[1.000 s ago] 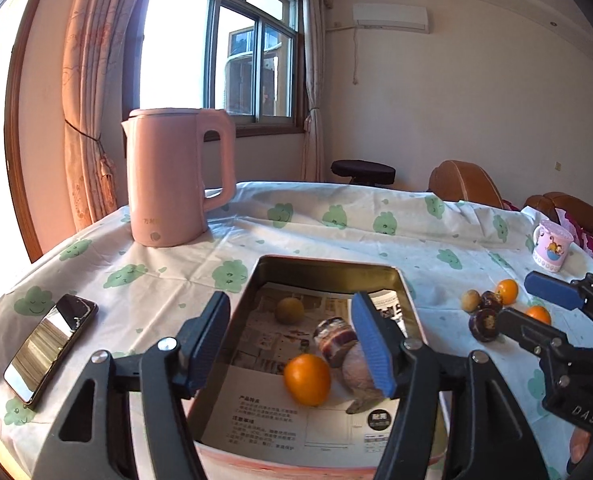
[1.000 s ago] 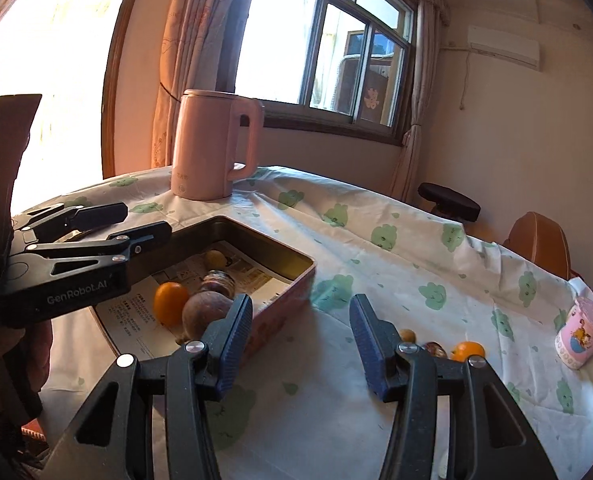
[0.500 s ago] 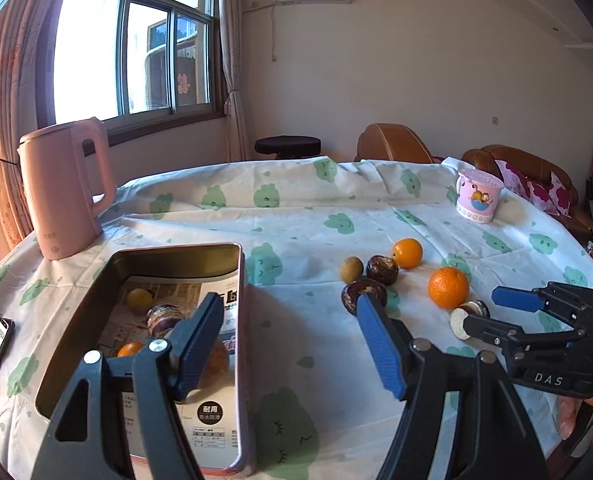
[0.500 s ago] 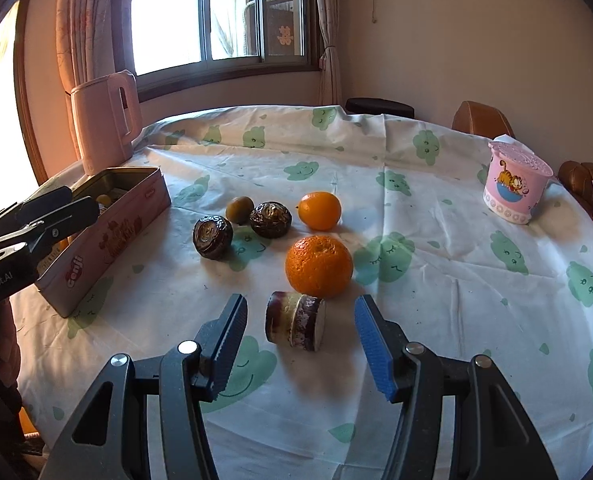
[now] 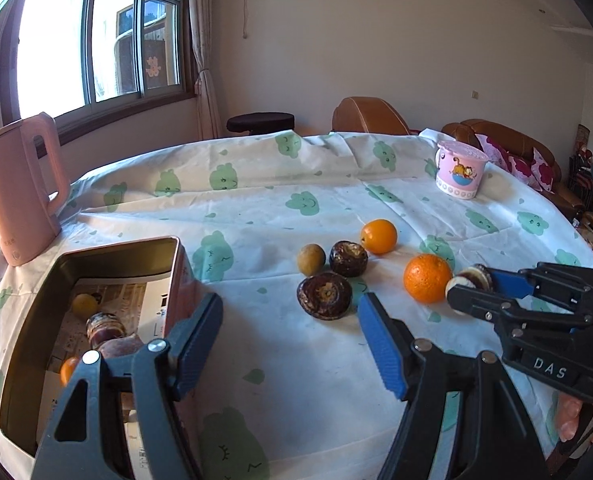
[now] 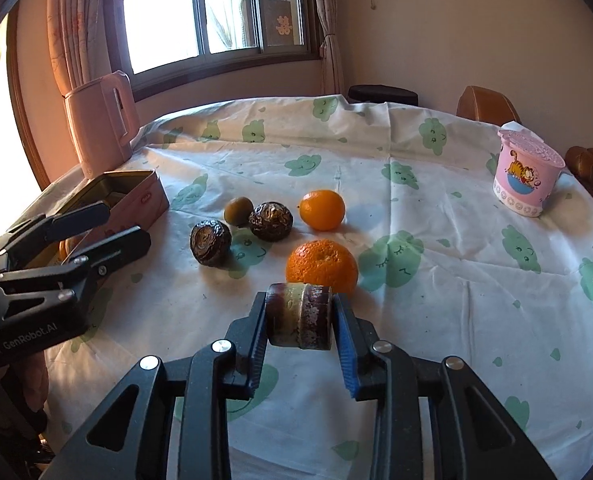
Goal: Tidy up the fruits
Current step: 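Grasp the dark brown round fruit with the left gripper while the right lifts the jar, then carry the dark brown fruit toward the tin with the left gripper while the right carries the jar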
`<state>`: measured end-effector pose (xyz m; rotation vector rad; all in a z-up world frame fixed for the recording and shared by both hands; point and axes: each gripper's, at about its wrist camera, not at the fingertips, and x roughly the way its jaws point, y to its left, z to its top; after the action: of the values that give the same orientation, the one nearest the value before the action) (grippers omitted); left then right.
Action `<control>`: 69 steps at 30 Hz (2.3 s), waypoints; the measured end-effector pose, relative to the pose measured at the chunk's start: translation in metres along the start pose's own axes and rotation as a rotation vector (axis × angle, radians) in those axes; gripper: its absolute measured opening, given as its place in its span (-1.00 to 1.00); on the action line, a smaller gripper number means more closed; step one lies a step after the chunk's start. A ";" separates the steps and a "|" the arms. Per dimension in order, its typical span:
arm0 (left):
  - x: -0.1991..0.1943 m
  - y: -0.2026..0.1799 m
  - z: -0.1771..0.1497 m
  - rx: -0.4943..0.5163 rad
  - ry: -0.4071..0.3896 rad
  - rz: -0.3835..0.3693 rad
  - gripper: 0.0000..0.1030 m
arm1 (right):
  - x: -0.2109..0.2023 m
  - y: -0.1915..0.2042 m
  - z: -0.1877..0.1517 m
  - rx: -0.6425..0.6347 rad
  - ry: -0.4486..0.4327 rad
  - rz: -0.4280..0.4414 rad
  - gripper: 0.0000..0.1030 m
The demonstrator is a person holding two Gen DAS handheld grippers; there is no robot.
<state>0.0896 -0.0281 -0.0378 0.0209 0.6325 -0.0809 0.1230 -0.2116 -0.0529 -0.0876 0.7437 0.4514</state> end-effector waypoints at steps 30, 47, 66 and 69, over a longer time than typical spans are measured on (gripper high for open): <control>0.051 -0.007 0.015 -0.058 0.118 -0.093 -0.16 | 0.003 -0.009 0.025 0.048 -0.179 -0.106 -0.35; 0.027 -0.007 0.016 -0.051 -0.010 -0.036 -0.16 | -0.011 -0.006 0.021 0.036 -0.255 -0.080 -0.35; 0.009 -0.008 0.014 -0.048 -0.102 -0.001 -0.16 | -0.024 0.002 0.016 -0.004 -0.329 -0.072 -0.35; 0.005 -0.009 0.013 -0.045 -0.120 0.006 -0.16 | -0.026 0.003 0.015 -0.011 -0.341 -0.071 -0.35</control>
<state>0.1004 -0.0378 -0.0304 -0.0255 0.5140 -0.0611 0.1143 -0.2146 -0.0236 -0.0452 0.4016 0.3902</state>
